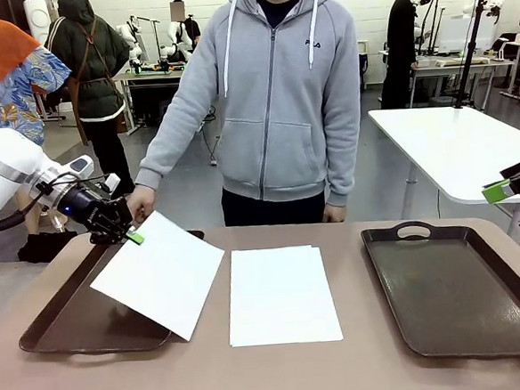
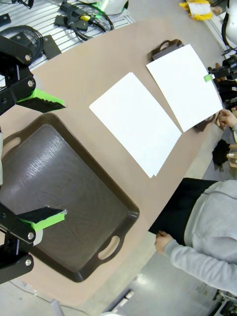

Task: Sort the A4 documents.
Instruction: Place the A4 Paper in the designated Handle tray.

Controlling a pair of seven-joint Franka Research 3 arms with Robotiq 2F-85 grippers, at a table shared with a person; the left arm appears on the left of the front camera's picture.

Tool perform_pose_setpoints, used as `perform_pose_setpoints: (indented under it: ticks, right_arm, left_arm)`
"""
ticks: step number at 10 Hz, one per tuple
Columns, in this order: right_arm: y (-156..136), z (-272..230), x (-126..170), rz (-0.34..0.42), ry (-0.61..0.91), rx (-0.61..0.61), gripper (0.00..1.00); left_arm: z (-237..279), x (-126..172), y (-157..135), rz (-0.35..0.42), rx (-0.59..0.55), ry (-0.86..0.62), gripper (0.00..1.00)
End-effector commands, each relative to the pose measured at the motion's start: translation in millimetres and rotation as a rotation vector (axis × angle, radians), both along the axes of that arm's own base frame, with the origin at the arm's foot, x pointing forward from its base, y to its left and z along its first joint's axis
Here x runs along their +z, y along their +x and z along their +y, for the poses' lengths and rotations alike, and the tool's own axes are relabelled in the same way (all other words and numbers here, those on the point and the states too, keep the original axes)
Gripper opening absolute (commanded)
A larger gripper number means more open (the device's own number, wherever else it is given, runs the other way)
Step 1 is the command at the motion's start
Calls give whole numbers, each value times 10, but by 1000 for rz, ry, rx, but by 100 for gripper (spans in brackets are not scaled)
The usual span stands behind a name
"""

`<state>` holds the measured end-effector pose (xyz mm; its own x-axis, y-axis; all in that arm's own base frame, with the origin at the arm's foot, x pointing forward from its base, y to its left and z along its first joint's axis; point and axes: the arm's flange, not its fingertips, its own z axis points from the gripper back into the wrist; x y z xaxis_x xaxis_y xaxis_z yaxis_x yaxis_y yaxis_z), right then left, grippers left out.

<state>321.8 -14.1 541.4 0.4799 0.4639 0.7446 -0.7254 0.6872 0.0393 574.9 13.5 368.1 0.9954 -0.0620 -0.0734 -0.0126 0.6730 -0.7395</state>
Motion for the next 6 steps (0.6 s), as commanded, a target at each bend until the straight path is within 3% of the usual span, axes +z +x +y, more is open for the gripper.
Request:
perform_pose_setpoints:
  ticks: [1, 6]
  right_arm:
    - [17, 2, -20, 4, 11, 7, 100]
    - [17, 2, -20, 4, 11, 7, 100]
  left_arm:
    - [-56, 68, -138, -1, 58, 102, 1]
    - [208, 90, -361, 2, 141, 200, 1]
